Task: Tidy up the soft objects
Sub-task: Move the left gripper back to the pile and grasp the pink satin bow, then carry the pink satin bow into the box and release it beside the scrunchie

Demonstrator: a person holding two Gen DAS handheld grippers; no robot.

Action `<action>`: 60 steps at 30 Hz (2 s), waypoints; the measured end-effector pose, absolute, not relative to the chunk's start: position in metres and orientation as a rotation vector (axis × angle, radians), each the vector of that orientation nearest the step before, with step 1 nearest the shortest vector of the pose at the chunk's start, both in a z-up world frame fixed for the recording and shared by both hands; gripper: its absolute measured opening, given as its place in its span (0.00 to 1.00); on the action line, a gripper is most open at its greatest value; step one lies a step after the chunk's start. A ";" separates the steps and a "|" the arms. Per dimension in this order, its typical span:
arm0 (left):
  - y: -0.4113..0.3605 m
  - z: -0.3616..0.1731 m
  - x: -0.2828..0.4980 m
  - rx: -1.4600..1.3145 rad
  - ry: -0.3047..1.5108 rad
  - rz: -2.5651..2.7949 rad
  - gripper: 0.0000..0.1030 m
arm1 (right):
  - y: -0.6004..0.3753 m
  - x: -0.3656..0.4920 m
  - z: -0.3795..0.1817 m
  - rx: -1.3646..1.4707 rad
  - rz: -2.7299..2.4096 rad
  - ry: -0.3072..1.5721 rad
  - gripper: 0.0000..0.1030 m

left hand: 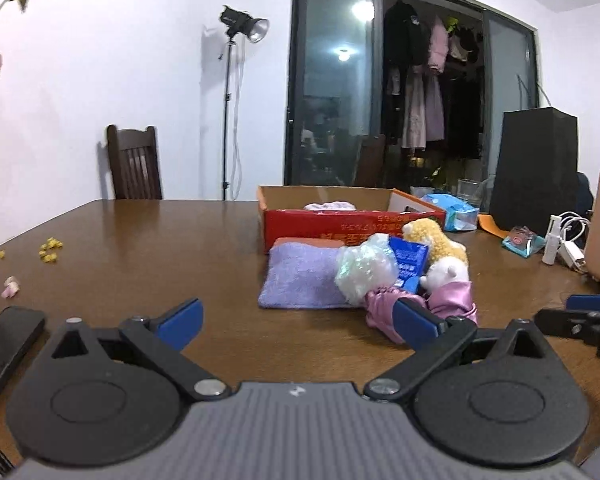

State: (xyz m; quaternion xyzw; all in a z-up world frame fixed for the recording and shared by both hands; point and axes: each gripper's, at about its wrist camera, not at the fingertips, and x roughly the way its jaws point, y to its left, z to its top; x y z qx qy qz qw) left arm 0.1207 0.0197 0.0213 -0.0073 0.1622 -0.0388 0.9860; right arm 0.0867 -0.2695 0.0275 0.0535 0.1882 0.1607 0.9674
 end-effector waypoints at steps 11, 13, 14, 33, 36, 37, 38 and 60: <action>-0.002 0.003 0.199 -0.089 0.483 -0.253 0.85 | -0.236 0.156 0.020 0.087 0.366 0.450 0.60; -0.002 -0.001 0.215 -0.124 0.517 -0.270 0.84 | -0.233 0.171 0.018 0.098 0.377 0.474 0.55; -0.002 -0.003 0.223 -0.147 0.538 -0.278 0.82 | -0.232 0.177 0.016 0.102 0.383 0.488 0.45; -0.009 0.064 0.260 -0.338 0.537 -0.551 0.19 | -0.294 0.175 0.082 0.172 0.573 0.457 0.06; -0.002 0.087 0.302 -0.305 0.472 -0.509 0.19 | -0.286 0.222 0.112 0.130 0.588 0.388 0.06; 0.002 0.093 0.321 -0.290 0.452 -0.478 0.19 | -0.281 0.245 0.120 0.124 0.596 0.382 0.06; 0.004 0.096 0.336 -0.286 0.445 -0.456 0.19 | -0.276 0.268 0.126 0.120 0.605 0.384 0.06; 0.037 0.071 0.448 -0.178 0.523 -0.098 0.76 | -0.181 0.439 0.106 0.011 0.466 0.495 0.79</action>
